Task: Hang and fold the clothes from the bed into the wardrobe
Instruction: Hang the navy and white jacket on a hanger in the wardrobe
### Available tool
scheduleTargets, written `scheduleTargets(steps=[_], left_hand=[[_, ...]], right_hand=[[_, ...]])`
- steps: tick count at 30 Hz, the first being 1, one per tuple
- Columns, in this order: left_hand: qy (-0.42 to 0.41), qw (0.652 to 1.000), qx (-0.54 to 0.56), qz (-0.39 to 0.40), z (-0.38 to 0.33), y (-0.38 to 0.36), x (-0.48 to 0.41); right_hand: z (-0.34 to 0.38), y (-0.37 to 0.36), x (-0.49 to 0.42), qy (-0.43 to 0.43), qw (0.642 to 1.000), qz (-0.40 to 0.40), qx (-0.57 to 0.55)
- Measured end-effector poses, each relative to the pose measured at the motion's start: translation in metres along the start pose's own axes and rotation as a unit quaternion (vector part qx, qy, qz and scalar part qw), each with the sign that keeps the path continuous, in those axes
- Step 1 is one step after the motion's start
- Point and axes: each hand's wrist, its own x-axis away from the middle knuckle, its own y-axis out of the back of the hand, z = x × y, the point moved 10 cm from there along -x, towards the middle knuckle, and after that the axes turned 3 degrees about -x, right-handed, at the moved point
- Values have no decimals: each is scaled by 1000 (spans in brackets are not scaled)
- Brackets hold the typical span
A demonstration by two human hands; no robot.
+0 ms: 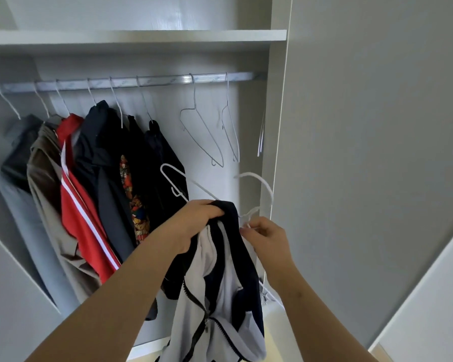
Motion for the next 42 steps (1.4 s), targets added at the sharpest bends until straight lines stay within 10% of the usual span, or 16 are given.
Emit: scheduleTargets(steps=[13,18,25,35,42], left_hand=[[-89,944,79,-308,-16,147,2],[-110,942,105,-300,-31,157,-1],[-211,901,-175,-336,-66,144,15],[-234,967,-69,-65,-58,4,22],[-199,946,-241,91,-42,-12,30]], right_hand=[[-6,24,8,-1,986,-89,-141],[-7,22,6,-17,990,-62,-122],[-6,21,8,-18,999,-38,6],[-13,-12,8,-51,998,-32,-30],[21,6,-6,5,998,-52,-34]])
